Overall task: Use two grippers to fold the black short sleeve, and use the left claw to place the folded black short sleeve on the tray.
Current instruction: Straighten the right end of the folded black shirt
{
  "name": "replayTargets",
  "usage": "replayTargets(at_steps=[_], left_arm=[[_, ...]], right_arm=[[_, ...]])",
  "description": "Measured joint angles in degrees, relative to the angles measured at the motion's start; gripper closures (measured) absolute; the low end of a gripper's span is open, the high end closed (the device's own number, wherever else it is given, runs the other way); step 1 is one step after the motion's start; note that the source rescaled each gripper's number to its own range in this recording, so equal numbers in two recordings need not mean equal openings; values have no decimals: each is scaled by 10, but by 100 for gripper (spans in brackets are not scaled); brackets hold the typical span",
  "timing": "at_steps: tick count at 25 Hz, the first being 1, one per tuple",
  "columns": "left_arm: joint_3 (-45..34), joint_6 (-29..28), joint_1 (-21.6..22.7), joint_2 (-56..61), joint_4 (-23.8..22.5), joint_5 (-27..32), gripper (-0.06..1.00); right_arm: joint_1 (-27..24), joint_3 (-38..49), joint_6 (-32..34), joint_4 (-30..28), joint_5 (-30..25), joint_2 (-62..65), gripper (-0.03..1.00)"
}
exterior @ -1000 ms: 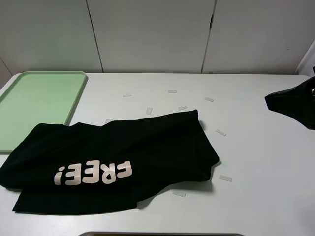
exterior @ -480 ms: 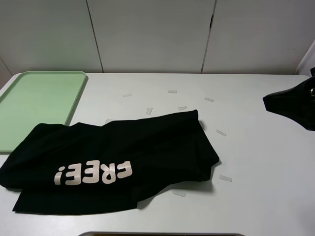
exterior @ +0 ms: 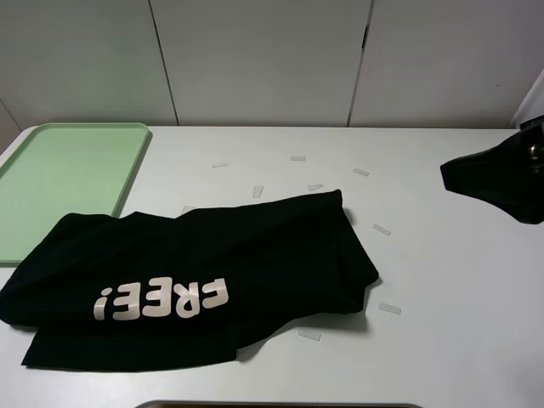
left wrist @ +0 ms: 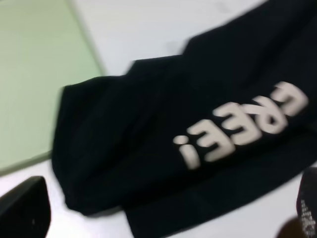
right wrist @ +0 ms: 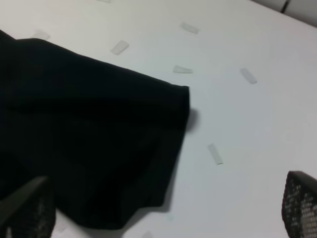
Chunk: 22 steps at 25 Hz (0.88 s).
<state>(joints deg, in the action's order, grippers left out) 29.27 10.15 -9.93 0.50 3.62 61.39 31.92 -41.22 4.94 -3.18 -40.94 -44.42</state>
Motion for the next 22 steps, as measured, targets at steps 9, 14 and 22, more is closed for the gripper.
replayTargets(at_steps=[9, 14, 22], left_arm=[[0, 0, 77, 0, 0, 0, -6], [0, 0, 77, 0, 0, 0, -6], [0, 0, 77, 0, -1, 0, -6]], right_arm=[[0, 0, 2, 74, -3, -39, -2], [0, 0, -41, 117, -18, -139, -2], [-7, -16, -145, 197, 4, -330, -2]])
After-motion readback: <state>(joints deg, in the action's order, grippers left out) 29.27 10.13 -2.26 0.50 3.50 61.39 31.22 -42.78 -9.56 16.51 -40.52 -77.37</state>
